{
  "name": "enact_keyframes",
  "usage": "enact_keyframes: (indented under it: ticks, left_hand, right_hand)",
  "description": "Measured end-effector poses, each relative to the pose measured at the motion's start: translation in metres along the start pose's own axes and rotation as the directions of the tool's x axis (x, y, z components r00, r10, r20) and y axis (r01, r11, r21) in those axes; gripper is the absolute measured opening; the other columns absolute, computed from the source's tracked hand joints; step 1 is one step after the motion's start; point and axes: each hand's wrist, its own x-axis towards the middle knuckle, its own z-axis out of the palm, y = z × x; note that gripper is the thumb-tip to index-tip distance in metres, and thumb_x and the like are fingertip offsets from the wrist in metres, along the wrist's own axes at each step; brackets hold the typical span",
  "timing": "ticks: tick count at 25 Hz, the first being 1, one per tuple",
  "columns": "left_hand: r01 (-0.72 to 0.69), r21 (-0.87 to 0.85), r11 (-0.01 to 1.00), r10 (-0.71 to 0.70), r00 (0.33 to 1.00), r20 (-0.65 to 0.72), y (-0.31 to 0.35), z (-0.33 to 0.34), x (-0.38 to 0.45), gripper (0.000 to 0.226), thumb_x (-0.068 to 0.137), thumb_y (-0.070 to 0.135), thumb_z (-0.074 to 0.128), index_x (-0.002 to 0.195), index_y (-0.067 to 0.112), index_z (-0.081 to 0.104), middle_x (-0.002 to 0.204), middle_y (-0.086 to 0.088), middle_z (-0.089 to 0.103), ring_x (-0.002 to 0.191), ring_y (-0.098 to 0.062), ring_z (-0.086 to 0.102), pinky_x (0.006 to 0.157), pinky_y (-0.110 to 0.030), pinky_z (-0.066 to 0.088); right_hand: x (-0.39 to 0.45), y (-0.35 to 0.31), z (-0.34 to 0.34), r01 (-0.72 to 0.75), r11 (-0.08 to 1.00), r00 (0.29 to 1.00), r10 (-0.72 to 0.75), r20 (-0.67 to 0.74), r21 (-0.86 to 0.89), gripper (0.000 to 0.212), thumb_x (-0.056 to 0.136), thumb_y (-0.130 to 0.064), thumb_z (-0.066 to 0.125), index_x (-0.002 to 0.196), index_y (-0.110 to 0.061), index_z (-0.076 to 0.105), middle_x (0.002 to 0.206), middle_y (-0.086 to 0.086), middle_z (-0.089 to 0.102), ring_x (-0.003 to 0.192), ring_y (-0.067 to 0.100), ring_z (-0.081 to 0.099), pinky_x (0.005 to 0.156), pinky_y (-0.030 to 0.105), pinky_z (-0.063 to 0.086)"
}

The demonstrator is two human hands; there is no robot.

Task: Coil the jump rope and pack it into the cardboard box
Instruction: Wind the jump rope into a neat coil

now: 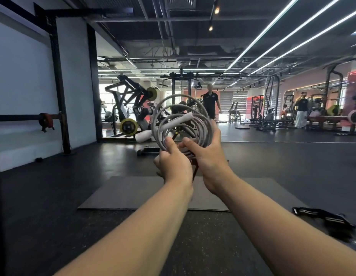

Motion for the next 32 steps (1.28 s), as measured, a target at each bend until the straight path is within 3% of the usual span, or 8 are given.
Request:
enact_keyframes:
  ticks: [4,12,15,17,18,26,29,32]
  left_hand:
    - [-0.072,0.262,0.962,0.096,0.992,-0.08,0.002,-0.018,0.002,0.066,0.091,0.045,0.064,0.14,0.008,0.041,0.152,-0.01,0.029,0.138,-0.036,0.032,0.112,-0.051,0.034]
    - [0.009,0.326,0.945,0.095,0.949,-0.301,0.038,-0.041,0.005,0.144,0.068,0.02,0.09,0.155,0.024,-0.025,0.162,-0.019,-0.029,0.15,-0.041,-0.018,0.121,-0.058,0.0]
    - [-0.575,0.781,0.245,0.721,0.647,0.249,0.021,-0.06,0.004,0.133,0.068,0.027,0.085,0.158,0.032,-0.013,0.167,-0.014,-0.017,0.152,-0.037,-0.014,0.119,-0.056,-0.008]
    - [-0.693,0.688,-0.216,0.655,0.42,0.628,0.024,-0.059,0.006,0.095,0.076,0.029,0.076,0.155,0.032,0.025,0.162,-0.011,0.029,0.15,-0.034,0.022,0.122,-0.055,0.013]
    - [-0.741,0.634,-0.221,0.561,0.435,0.704,0.028,-0.055,0.008,0.07,0.079,0.029,0.072,0.142,0.032,0.042,0.143,-0.007,0.053,0.136,-0.032,0.045,0.115,-0.053,0.034]
    - [-0.743,0.618,0.257,0.143,0.661,0.737,0.052,-0.06,0.032,0.011,0.094,0.03,0.067,0.085,0.024,0.071,0.062,0.004,0.069,0.051,-0.004,0.063,0.047,-0.016,0.044]
    - [-0.404,0.491,0.772,-0.006,0.767,0.641,0.06,-0.08,0.043,0.023,0.1,0.022,0.06,0.103,0.003,0.071,0.051,0.004,0.061,0.048,-0.008,0.067,0.05,-0.018,0.052]
    - [0.018,0.224,0.974,-0.15,0.796,0.586,0.054,-0.097,0.046,0.022,0.103,0.016,0.054,0.108,0.001,0.069,0.049,0.006,0.044,0.044,-0.008,0.057,0.054,-0.026,0.055]
  right_hand:
    - [0.005,-0.013,-0.007,0.025,0.983,0.978,0.013,0.209,-0.18,0.007,0.104,-0.021,0.054,0.112,-0.022,0.055,0.067,-0.001,0.059,0.057,0.014,0.045,0.043,0.02,0.032]
    - [0.011,-0.04,-0.01,0.12,0.854,0.926,0.087,0.367,-0.506,0.018,0.106,-0.019,0.051,0.11,-0.004,0.061,0.064,-0.002,0.05,0.049,0.005,0.044,0.04,0.013,0.033]
    - [0.005,-0.042,-0.016,0.173,0.768,0.863,0.185,0.471,-0.617,0.015,0.104,-0.016,0.054,0.103,-0.006,0.065,0.07,0.001,0.055,0.058,0.006,0.052,0.055,0.016,0.043]
    - [0.002,-0.041,-0.014,0.266,0.67,0.819,0.222,0.529,-0.693,0.01,0.101,-0.012,0.055,0.096,-0.01,0.063,0.075,0.005,0.06,0.064,0.011,0.055,0.065,0.027,0.047]
    - [0.002,-0.042,-0.013,0.304,0.621,0.812,0.227,0.537,-0.722,0.009,0.099,-0.01,0.056,0.092,-0.012,0.062,0.075,0.006,0.063,0.065,0.014,0.056,0.066,0.03,0.048]
    - [0.011,-0.065,-0.049,0.091,0.579,0.766,0.479,0.428,-0.81,0.038,0.083,-0.043,0.08,0.109,-0.022,0.064,0.093,0.006,0.065,0.065,0.018,0.054,0.05,0.028,0.043]
    - [0.01,-0.07,-0.084,0.08,0.54,0.779,0.49,0.391,-0.838,0.039,0.087,-0.048,0.073,0.079,-0.012,0.064,0.06,0.003,0.059,0.048,0.014,0.046,0.045,0.025,0.039]
    - [0.006,-0.066,-0.113,-0.16,0.782,0.832,0.435,0.345,-0.602,0.046,0.091,-0.041,0.066,0.058,-0.019,0.043,0.052,0.004,0.029,0.047,0.018,0.032,0.05,0.031,0.032]
